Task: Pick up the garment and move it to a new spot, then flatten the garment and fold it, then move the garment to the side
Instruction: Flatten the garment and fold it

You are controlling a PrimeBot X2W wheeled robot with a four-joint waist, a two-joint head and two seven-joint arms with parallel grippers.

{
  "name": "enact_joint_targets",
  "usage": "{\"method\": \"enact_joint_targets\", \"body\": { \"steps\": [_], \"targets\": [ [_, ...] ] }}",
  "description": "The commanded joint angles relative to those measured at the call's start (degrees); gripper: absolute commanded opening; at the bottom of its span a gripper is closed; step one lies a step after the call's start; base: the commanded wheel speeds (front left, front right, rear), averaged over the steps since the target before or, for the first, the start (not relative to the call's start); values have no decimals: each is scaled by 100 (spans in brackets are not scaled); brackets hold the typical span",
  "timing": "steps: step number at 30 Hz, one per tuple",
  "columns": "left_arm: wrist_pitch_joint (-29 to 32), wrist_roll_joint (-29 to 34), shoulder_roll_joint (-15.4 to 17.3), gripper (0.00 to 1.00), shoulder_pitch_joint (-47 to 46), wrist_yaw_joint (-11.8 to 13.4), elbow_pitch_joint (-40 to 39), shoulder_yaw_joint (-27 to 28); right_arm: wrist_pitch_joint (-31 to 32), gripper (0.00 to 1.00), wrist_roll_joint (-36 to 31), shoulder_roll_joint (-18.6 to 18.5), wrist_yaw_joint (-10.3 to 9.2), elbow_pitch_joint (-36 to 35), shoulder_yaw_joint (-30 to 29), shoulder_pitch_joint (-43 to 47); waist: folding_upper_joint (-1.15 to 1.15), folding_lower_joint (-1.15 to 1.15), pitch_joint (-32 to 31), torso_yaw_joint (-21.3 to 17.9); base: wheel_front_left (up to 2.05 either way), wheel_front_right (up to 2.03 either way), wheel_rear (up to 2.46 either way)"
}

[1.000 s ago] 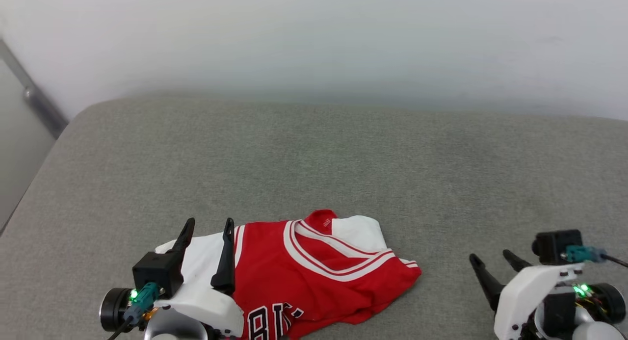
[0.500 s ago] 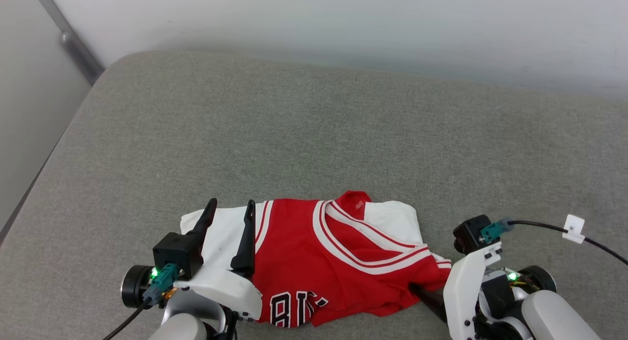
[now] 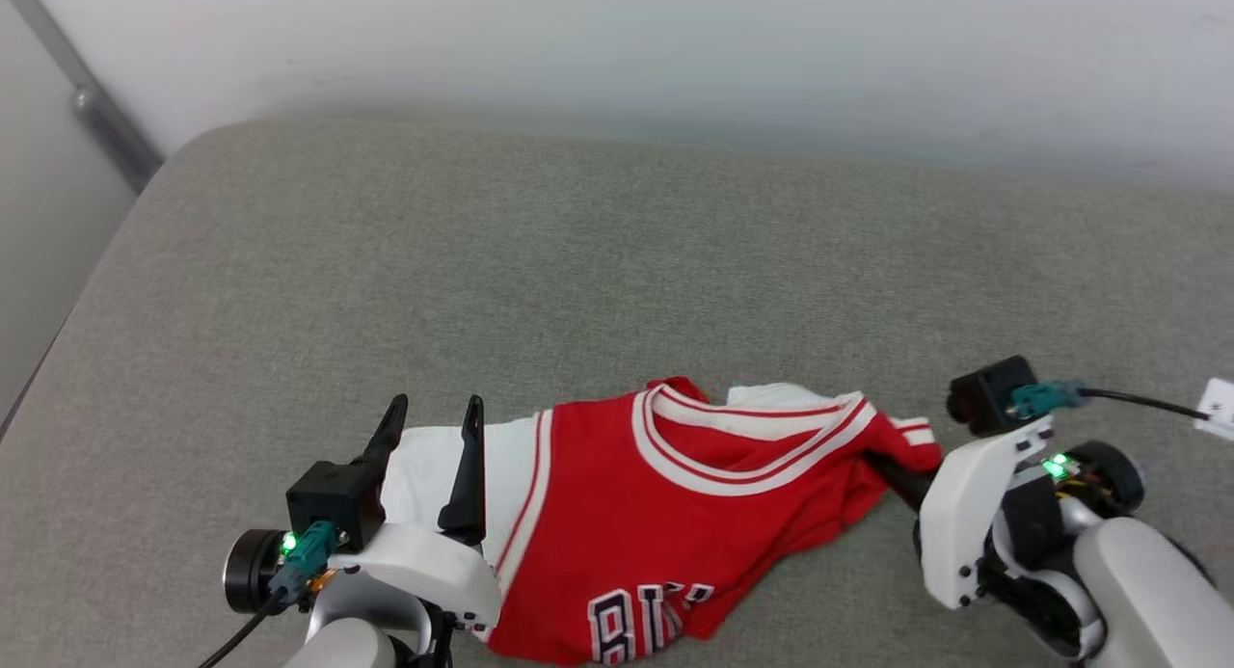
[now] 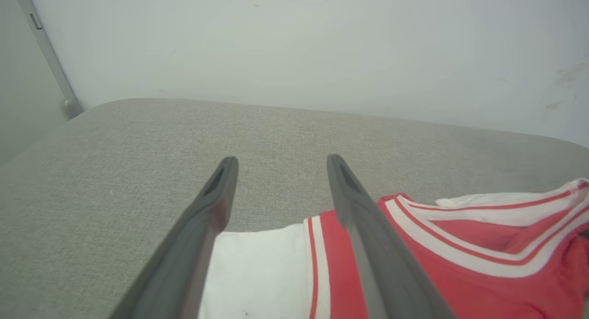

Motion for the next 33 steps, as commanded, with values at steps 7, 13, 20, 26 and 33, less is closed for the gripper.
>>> {"method": "enact_joint_targets", "body": {
  "steps": [7, 13, 20, 26, 33],
  "targets": [
    [3, -52, 67, 100, 136, 36, -47, 12, -26, 0, -489, -95, -5, -665, -971, 718, 0, 0, -187, -459, 0, 0, 0],
    [57, -75, 112, 100, 169, 56, -109, 0, 182, 32, -716, 519, -4, -723, -1580, 2112, 0, 0, -255, -784, 0, 0, 0],
    [87, -116, 162, 100, 226, 88, -109, 12, -315, 100, -799, 927, -4, -659, -1737, 2396, 0, 0, -319, -950, 0, 0, 0],
    [114, -122, 186, 100, 278, 104, -110, -11, -77, 100, -813, 649, -4, -1584, -1974, 2496, 0, 0, -425, -954, 0, 0, 0],
    [98, -79, 158, 100, 174, 66, -130, -56, 703, 100, -543, 128, -5, -1545, -2280, 1989, 0, 0, -379, -786, 0, 0, 0]
  ]
}}
